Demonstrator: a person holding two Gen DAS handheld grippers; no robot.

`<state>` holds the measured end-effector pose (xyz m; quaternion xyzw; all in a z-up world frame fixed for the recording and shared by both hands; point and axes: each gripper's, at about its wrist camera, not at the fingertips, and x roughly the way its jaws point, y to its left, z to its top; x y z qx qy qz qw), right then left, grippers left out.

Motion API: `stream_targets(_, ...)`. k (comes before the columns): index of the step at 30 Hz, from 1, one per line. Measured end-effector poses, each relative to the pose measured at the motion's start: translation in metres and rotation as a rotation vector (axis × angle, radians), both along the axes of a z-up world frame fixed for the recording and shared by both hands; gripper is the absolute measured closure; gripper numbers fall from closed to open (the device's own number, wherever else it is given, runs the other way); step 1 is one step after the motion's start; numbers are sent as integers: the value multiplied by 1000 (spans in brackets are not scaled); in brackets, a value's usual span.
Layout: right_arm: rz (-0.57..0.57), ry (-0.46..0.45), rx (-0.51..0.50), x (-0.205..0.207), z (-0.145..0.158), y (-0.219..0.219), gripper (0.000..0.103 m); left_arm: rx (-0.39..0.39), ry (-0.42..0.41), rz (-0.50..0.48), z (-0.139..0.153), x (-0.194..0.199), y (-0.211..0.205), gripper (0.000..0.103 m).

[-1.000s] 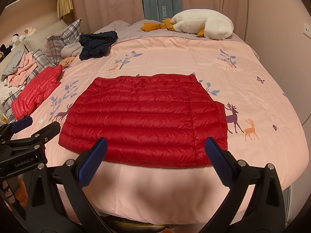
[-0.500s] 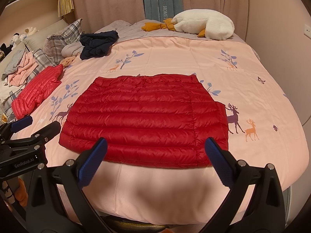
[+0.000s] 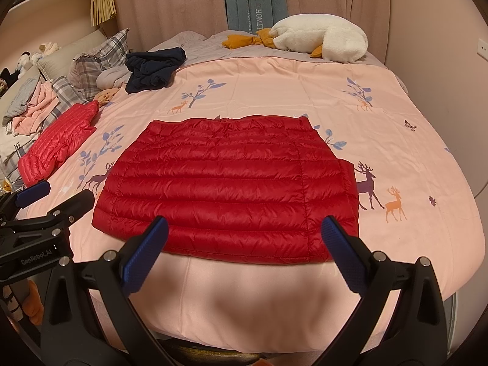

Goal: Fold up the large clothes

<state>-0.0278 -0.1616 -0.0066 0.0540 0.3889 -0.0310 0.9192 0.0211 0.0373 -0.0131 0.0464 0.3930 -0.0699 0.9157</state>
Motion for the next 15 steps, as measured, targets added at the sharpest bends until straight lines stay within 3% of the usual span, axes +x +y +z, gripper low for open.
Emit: stream_targets(15, -1, -1, 2, 0, -1, 0, 2, -3, 16, 27, -1, 5, 3, 1)
